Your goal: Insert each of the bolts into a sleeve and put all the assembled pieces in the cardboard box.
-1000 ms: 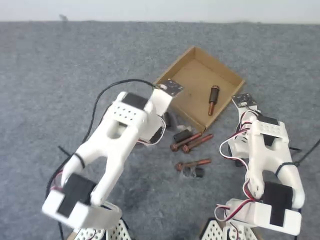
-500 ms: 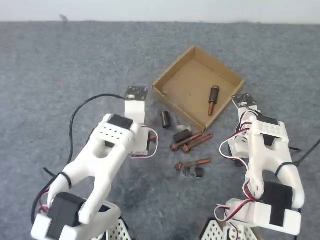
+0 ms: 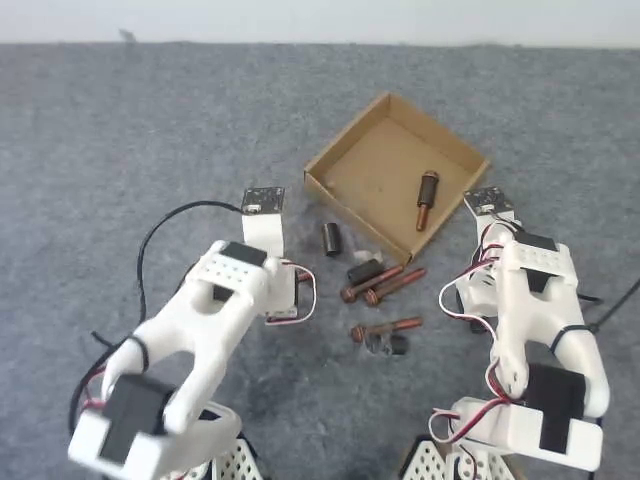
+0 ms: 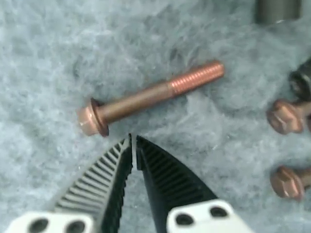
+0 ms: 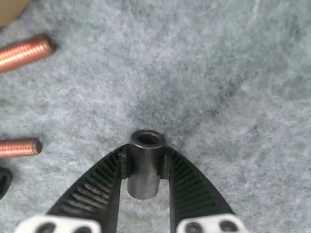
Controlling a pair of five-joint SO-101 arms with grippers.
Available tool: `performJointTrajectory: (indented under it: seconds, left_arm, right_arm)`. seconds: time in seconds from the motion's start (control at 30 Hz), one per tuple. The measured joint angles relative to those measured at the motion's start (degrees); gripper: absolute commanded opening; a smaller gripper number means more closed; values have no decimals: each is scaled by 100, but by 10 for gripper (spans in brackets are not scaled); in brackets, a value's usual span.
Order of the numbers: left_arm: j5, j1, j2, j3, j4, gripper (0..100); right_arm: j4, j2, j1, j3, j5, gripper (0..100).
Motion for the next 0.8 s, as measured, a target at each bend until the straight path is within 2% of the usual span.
performJointTrajectory:
  seconds: [0.23, 0.47, 0.8]
  left_arm:
    - [193, -659, 1319, -1152, 220, 11]
    - [193, -1011, 1556, -1626, 202, 11]
    - [202, -1064, 1574, -1662, -905, 12]
  right_arm:
    - [0, 0, 0, 0, 0, 6]
    - [0, 0, 0, 0, 0, 6]
    - [0, 0, 0, 0, 0, 6]
